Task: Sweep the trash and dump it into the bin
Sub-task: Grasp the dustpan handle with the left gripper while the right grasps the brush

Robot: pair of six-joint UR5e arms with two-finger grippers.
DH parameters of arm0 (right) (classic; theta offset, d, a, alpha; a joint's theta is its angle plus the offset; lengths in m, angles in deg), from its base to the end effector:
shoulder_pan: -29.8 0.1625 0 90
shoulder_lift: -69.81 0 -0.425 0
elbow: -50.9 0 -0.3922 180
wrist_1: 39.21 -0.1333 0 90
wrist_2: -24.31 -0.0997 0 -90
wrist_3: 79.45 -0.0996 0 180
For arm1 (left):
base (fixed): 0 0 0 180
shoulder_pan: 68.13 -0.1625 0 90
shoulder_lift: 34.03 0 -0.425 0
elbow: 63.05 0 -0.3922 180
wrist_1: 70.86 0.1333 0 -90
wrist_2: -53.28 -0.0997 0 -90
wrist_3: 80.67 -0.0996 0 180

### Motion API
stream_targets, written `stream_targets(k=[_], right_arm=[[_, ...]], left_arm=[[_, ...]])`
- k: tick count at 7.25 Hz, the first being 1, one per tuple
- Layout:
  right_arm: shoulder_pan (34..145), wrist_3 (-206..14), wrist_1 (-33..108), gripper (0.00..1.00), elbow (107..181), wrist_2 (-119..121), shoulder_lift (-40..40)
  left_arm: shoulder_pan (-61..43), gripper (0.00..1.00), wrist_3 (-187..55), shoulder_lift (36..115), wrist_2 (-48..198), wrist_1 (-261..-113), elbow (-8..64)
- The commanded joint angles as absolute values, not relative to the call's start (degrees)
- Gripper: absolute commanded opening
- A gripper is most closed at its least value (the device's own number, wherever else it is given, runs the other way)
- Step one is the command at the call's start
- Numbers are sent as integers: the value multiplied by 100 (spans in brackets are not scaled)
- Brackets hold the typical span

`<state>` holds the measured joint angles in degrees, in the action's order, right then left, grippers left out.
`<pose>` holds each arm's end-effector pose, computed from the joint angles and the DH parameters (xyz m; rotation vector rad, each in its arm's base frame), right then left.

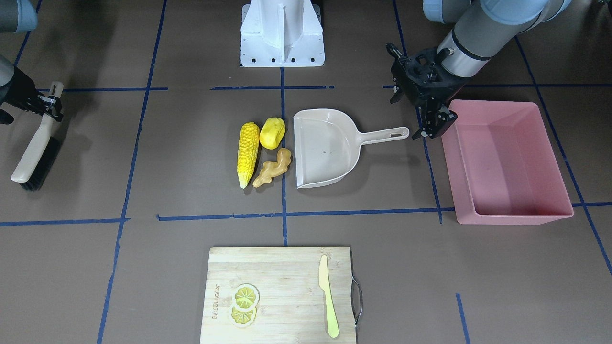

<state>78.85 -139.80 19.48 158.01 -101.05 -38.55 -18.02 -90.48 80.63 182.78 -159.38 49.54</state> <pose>-0.1953 -0.3405 0.5948 -0.1442 -0.7748 0.1591 0.3107 -0.4808 0.2429 0.6001 0.8707 1.0643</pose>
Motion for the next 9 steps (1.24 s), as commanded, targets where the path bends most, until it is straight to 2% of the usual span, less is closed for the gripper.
stream_targets(k=[1,4,9], right_arm=[[7902,-13974,1950,0,15874,-10163,-3813],[8085,-13957,1967,0,15980,-10268,-3804],[8271,-13913,2457,0,16365,-10691,-3594]], left_arm=[[-2240,100,-9069,8005,17874,-15945,4954],[-2804,100,-9506,7979,17114,-15928,5006],[-3043,100,-10087,7934,17105,-15927,4735]])
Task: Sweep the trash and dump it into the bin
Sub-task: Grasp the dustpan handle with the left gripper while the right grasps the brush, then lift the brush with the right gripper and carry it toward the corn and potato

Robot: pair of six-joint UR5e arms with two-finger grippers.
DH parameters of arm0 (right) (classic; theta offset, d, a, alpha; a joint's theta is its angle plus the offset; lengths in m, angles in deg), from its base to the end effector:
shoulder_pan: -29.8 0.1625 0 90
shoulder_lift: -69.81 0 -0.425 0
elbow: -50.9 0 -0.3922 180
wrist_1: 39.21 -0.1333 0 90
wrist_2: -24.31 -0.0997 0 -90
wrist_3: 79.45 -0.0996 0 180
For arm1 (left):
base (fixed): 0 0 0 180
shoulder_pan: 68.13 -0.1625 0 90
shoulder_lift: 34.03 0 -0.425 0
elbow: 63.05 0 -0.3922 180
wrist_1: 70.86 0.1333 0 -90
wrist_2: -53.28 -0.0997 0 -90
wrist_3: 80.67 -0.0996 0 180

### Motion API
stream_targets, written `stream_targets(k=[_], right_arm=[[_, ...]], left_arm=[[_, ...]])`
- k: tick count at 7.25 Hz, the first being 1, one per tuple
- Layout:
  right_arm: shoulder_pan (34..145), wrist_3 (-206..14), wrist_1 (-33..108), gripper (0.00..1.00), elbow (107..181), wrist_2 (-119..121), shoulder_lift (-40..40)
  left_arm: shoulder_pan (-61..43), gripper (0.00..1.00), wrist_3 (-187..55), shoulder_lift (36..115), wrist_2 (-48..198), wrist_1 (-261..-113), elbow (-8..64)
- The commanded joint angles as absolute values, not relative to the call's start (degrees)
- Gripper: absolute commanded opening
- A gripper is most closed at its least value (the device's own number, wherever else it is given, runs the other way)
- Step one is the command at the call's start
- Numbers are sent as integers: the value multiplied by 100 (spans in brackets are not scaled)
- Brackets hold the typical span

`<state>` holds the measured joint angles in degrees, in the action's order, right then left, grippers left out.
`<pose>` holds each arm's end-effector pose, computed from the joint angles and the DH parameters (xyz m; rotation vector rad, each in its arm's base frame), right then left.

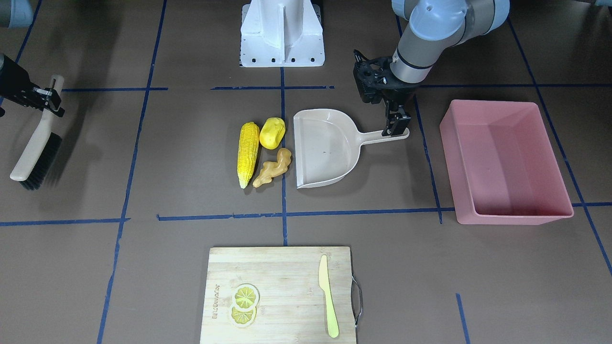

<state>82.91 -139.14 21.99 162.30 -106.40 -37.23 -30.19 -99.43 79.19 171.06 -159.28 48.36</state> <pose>-0.1802 -0.3540 0.5477 -0.1466 -0.8722 0.1662 0.4038 -0.4249 0.2739 0.6212 0.7081 1.3333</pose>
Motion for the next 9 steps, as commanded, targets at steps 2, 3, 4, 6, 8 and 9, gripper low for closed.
stream_targets(k=[2,3,4,6,8,9], right_arm=[[8297,-13895,3334,0,17022,-10700,-3549],[8323,-13895,3660,0,17295,-10717,-3549],[8411,-13895,3716,0,17403,-10813,-3549],[8473,-13895,3751,0,17517,-11050,-3540],[8316,-13921,4518,0,17544,-11025,-2955],[8141,-13939,5090,0,17553,-10955,-2551]], left_arm=[[-3017,100,-10499,7979,17096,-15927,4515],[-3016,100,-10554,7979,16835,-15936,4436],[-3025,100,-10563,8005,16763,-15945,4296],[-3034,100,-10545,8031,16762,-15936,4155],[-3043,100,-10493,8058,16762,-15936,4119],[-3069,100,-10475,8066,16762,-15936,4119]])
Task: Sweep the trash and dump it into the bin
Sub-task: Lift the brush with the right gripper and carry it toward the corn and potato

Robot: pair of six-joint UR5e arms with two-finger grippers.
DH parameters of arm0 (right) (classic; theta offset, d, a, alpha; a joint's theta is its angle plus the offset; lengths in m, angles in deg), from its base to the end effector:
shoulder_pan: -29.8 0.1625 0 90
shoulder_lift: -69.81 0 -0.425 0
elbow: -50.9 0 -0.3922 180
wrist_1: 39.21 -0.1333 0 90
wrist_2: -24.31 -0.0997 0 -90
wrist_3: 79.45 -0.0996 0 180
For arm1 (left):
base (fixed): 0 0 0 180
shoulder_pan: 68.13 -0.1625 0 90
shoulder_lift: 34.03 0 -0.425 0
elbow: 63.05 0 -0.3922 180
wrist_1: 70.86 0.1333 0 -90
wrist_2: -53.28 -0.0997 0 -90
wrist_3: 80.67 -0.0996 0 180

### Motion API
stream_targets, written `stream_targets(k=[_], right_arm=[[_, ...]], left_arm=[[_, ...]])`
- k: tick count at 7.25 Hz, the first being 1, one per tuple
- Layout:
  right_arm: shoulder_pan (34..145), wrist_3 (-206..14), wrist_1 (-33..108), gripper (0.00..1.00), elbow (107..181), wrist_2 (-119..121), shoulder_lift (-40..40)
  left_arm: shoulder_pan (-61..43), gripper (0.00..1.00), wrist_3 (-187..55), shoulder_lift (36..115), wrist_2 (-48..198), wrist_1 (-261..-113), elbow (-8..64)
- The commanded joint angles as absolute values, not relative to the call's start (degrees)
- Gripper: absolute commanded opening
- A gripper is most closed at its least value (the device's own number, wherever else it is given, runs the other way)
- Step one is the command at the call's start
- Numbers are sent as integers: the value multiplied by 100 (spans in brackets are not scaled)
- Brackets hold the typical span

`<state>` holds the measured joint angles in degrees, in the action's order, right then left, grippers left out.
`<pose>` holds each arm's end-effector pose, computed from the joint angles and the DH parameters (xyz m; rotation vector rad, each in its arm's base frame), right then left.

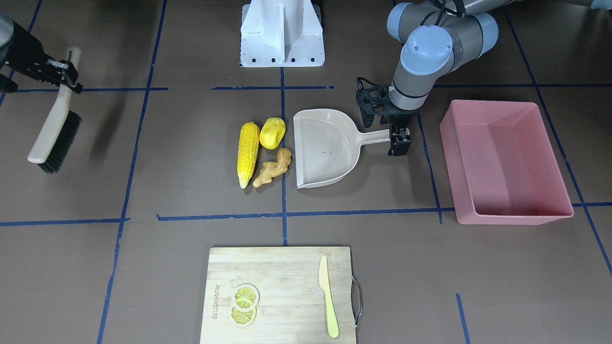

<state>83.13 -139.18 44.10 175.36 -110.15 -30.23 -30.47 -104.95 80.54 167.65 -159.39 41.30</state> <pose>-0.1910 -0.3629 0.4282 -0.2203 -0.8875 0.1635 0.4315 -0.4495 0.3140 0.5737 0.6051 1.4053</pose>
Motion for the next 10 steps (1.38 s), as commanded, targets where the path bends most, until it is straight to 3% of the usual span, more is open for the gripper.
stream_targets(k=[1,4,6,7,8,9,10], right_arm=[[8017,-13939,5566,0,17553,-10807,-2164],[7832,-13939,6431,0,17544,-10541,-1493],[7701,-13948,6432,0,17527,-10480,-1466],[7656,-13974,6432,0,17527,-10462,-1440],[7621,-13992,6432,0,17527,-10462,-1413],[7612,-13992,6441,0,17535,-10462,-1395],[7612,-13992,6432,0,17518,-10462,-1361]], left_arm=[[-3156,100,-10475,8075,16762,-15936,4084],[-3280,97,-10484,8137,16762,-16033,3892],[-3280,68,-10492,8137,16701,-16112,3847],[-3280,21,-10484,8137,16196,-16068,3873],[-3271,6,-10484,8146,15913,-16042,3908],[-3271,0,-10501,8146,15910,-15920,3951],[-3271,0,-10527,8154,15910,-15875,4022]])
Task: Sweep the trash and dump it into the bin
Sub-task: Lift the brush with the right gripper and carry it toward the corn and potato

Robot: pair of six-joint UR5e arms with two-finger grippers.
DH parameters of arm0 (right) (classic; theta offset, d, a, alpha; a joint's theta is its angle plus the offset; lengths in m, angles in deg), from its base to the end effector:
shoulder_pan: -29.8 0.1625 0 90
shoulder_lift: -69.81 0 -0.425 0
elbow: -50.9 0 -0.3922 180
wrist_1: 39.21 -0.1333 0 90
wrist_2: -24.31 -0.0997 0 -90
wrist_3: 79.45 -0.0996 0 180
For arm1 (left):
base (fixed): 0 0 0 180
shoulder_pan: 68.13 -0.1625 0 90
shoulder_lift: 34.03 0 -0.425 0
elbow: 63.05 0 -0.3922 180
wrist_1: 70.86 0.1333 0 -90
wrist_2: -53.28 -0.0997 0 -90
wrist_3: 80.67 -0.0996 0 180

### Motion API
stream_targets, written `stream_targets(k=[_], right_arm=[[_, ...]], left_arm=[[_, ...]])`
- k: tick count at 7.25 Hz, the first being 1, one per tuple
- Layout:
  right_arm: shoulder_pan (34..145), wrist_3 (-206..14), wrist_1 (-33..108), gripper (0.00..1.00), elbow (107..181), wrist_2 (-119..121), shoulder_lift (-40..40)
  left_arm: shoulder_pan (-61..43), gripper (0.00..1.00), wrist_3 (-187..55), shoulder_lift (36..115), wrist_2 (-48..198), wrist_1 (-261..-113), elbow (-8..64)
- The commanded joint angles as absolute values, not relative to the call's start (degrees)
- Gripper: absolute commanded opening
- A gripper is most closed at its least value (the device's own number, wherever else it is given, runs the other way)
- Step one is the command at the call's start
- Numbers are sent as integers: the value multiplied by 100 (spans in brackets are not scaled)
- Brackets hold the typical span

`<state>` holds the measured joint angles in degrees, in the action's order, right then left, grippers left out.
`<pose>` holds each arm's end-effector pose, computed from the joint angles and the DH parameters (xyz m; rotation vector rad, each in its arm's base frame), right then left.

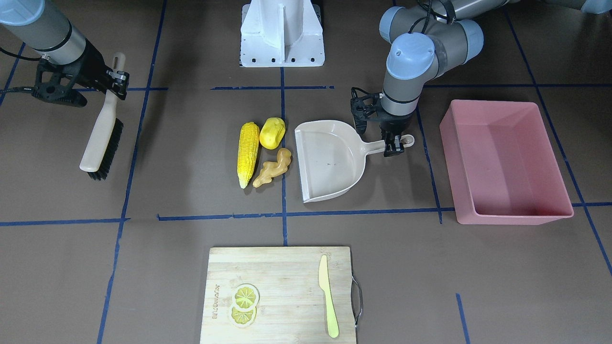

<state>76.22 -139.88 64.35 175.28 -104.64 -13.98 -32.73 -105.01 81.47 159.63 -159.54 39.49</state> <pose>-0.2713 -0.3876 0.3535 -0.2464 -0.7674 0.1177 0.4517 -0.4501 0.3214 0.5927 0.4721 1.4091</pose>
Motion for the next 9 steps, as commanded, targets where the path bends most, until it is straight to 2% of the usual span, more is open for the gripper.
stream_targets(k=[1,5,9], right_arm=[[7612,-13992,6441,0,17527,-10462,-1273],[7472,-14018,6441,0,17500,-10436,-1255],[6560,-14963,6450,0,17413,-9876,-756]], left_arm=[[-3280,0,-10528,8154,15910,-15849,4144],[-3333,0,-10554,8707,15875,-14436,4268],[-3500,0,-10528,8726,15637,-14398,4251]])
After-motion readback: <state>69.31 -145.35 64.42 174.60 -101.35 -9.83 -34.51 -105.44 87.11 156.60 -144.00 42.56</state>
